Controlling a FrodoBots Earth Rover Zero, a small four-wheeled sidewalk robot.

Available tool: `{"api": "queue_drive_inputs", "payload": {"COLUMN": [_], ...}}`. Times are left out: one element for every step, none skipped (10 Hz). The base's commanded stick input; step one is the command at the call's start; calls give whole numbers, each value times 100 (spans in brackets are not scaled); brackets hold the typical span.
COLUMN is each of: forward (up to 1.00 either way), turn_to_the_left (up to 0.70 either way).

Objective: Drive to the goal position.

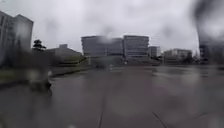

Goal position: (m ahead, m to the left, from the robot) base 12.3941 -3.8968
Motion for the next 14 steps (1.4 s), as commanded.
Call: {"api": "queue_drive_inputs", "payload": {"forward": [100, 100, 100, 100, 100, 100, 100, 100, 100, 100, 100, 100, 100, 100], "turn_to_the_left": [0, 0, 0, 0, 0, 0, 0, 0, 0, 0, 0, 0, 0, 0]}}
